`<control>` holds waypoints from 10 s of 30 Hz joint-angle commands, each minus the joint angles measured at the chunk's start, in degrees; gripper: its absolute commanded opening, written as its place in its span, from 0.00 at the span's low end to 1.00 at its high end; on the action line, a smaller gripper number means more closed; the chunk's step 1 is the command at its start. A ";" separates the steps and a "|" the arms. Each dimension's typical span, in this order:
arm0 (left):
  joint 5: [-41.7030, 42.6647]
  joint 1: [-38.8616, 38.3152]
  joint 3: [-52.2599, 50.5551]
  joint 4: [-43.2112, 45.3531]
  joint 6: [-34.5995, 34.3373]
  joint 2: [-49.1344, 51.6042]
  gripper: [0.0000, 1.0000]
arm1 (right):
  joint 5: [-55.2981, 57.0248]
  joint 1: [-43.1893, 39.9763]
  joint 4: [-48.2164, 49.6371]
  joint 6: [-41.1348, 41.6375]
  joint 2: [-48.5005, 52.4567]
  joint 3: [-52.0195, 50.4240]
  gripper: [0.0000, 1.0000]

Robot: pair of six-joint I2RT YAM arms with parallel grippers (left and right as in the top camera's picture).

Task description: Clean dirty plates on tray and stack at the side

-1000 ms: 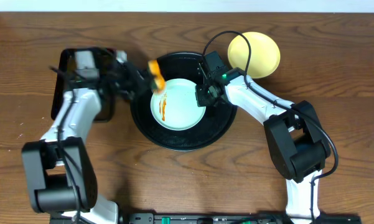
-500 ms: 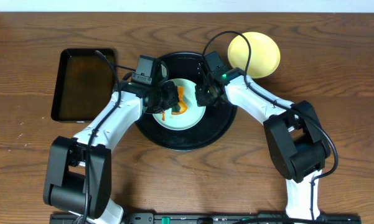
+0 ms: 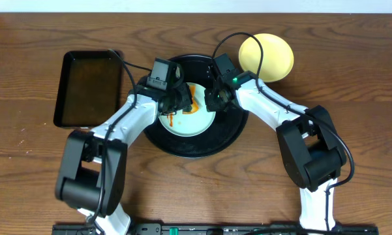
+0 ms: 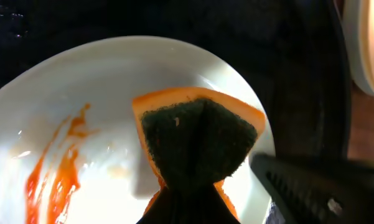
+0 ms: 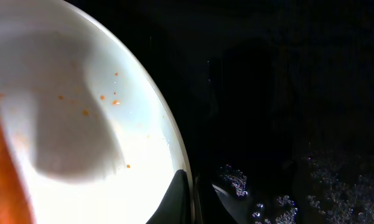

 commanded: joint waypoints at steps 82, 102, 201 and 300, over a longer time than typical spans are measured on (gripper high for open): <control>-14.58 -1.68 0.28 -6.82 1.22 7.02 0.08 | 1.42 -0.44 -0.17 0.50 0.55 -0.44 0.01; -1.46 -4.96 0.85 -1.64 -4.09 4.20 0.07 | 1.40 -0.44 0.07 0.52 0.55 -0.44 0.01; -32.87 -3.32 4.74 -24.28 7.52 7.65 0.08 | 1.42 -0.44 -0.79 0.50 0.55 -0.44 0.01; -2.16 34.82 13.57 -25.29 13.42 -10.19 0.08 | 41.00 3.56 -24.35 -24.85 -3.06 31.32 0.01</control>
